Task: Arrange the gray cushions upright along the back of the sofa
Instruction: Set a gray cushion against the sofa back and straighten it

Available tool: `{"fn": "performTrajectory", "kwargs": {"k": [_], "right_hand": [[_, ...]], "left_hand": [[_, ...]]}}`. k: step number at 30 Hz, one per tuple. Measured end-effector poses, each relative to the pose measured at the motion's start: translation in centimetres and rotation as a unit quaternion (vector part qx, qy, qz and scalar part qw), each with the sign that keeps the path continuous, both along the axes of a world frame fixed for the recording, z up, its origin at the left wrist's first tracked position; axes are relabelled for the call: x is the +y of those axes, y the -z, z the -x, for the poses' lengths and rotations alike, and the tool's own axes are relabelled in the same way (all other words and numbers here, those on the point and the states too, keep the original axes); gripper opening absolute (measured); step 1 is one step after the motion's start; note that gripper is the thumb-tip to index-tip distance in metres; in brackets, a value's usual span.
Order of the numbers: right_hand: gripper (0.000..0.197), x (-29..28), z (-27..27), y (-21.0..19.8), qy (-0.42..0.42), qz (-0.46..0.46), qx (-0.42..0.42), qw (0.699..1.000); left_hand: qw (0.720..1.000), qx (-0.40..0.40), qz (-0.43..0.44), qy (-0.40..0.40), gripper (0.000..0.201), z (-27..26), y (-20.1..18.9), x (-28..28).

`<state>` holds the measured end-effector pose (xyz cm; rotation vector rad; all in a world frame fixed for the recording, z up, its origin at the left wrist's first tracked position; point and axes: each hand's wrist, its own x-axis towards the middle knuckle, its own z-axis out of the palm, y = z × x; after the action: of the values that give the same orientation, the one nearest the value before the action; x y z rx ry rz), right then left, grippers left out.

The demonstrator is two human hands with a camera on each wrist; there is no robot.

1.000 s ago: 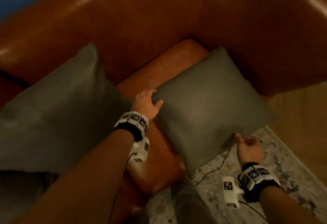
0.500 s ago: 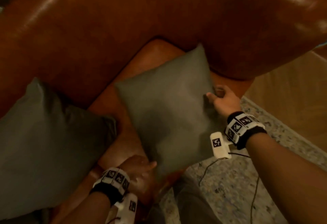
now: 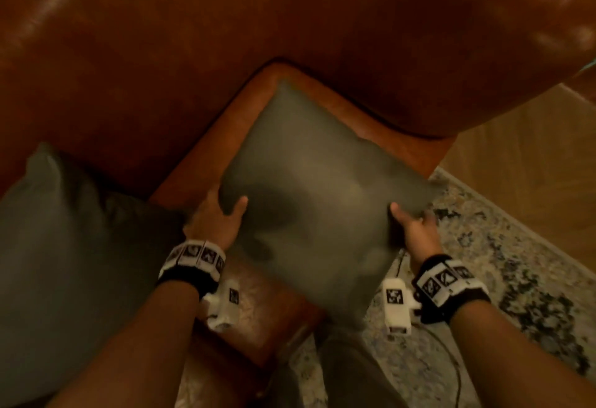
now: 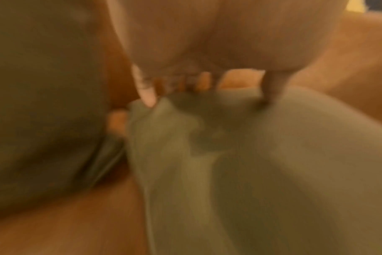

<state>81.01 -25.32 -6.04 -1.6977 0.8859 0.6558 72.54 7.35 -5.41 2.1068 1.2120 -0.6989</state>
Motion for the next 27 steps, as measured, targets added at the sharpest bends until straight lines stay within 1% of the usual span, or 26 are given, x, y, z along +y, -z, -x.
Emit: {"fn": "performTrajectory", "kwargs": {"k": [1, 3, 4, 5, 6, 7, 8, 9, 10, 11, 12, 13, 14, 15, 16, 17, 18, 20, 21, 22, 23, 25, 27], "right_hand": [[0.073, 0.4, -1.5, -0.7, -0.036, 0.026, -0.022, 0.999], [0.065, 0.6, -4.5, -1.4, -0.095, 0.078, -0.047, 0.991], [0.06, 0.7, -5.9, -1.7, -0.121, 0.102, -0.049, 0.986], [0.057, 0.8, -7.0, -1.5, -0.144, 0.122, -0.046, 0.981], [0.058, 1.0, -8.1, -1.5, -0.163, 0.131, -0.039, 0.977], [0.06, 1.4, -8.9, -1.4, -0.182, 0.134, -0.034, 0.973], [0.065, 1.9, -9.7, -1.1, -0.2, 0.135, -0.029, 0.97], [0.072, 2.5, -10.5, -0.7, -0.221, 0.134, -0.03, 0.965], [0.08, 3.3, -11.2, -0.4, -0.236, 0.136, -0.029, 0.962], [0.087, 4.4, -11.9, -0.5, -0.242, 0.133, -0.031, 0.961], [0.091, 5.2, -12.5, -0.3, -0.237, 0.128, -0.031, 0.962], [0.092, 6.2, -13.0, -0.6, -0.232, 0.128, -0.03, 0.964], [0.089, 7.3, -13.3, -1.4, -0.234, 0.13, -0.026, 0.963], [0.083, 8.2, -13.6, -2.0, -0.242, 0.13, -0.027, 0.961], [0.077, 8.9, -13.9, -2.6, -0.252, 0.13, -0.034, 0.958], [0.071, 9.5, -14.3, -3.0, -0.26, 0.127, -0.054, 0.956], [0.066, 10.2, -14.8, -3.8, -0.263, 0.122, -0.079, 0.954], [0.059, 12.3, -15.9, -5.5, -0.264, 0.11, -0.138, 0.948], [0.056, 13.7, -16.5, -6.5, -0.263, 0.1, -0.167, 0.945], [0.053, 15.2, -17.0, -7.5, -0.262, 0.087, -0.2, 0.94], [0.049, 16.6, -17.7, -8.2, -0.259, 0.074, -0.23, 0.935], [0.039, 19.1, -19.1, -8.6, -0.256, 0.038, -0.282, 0.924], [0.037, 21.8, -19.6, -9.3, -0.281, 0.004, -0.31, 0.908]], "left_hand": [[0.999, 0.024, 0.018, -0.035, 0.067, 1.6, 0.1, -0.4], [0.992, 0.097, 0.065, -0.052, 0.056, 4.9, 0.9, -0.7], [0.987, 0.127, 0.079, -0.059, 0.057, 6.0, 0.8, -0.9], [0.983, 0.138, 0.082, -0.084, 0.061, 6.5, 0.5, -1.1], [0.98, 0.13, 0.079, -0.126, 0.064, 6.4, -0.2, -1.4], [0.978, 0.103, 0.07, -0.168, 0.061, 5.9, -0.6, -1.4], [0.972, 0.055, 0.07, -0.215, 0.054, 4.9, -1.0, -1.2], [0.959, -0.003, 0.089, -0.268, 0.05, 3.7, -1.1, -0.9], [0.94, -0.055, 0.129, -0.311, 0.052, 2.4, -0.6, -0.1], [0.918, -0.096, 0.174, -0.344, 0.061, 1.4, 0.1, 0.6], [0.894, -0.128, 0.202, -0.379, 0.079, 1.3, 3.2, 2.0], [0.875, -0.141, 0.222, -0.407, 0.098, 1.3, 6.0, 3.4], [0.863, -0.149, 0.237, -0.421, 0.108, 1.4, 8.0, 4.3], [0.857, -0.156, 0.243, -0.426, 0.106, 1.2, 8.2, 4.7], [0.85, -0.164, 0.249, -0.435, 0.096, 1.0, 7.6, 5.0], [0.844, -0.178, 0.247, -0.442, 0.085, 0.6, 5.5, 4.9], [0.836, -0.203, 0.241, -0.449, 0.072, 0.2, 2.4, 4.5], [0.807, -0.267, 0.218, -0.48, 0.046, -0.5, -2.1, 4.1], [0.794, -0.297, 0.201, -0.491, 0.036, -0.5, -3.7, 4.1], [0.785, -0.325, 0.182, -0.495, 0.034, -0.4, -4.9, 4.2], [0.781, -0.348, 0.158, -0.493, 0.037, -0.3, -6.1, 4.4], [0.785, -0.385, 0.106, -0.474, 0.044, -0.2, -8.1, 5.0], [0.776, -0.413, 0.075, -0.471, 0.046, 0.0, -8.9, 5.8]]}}
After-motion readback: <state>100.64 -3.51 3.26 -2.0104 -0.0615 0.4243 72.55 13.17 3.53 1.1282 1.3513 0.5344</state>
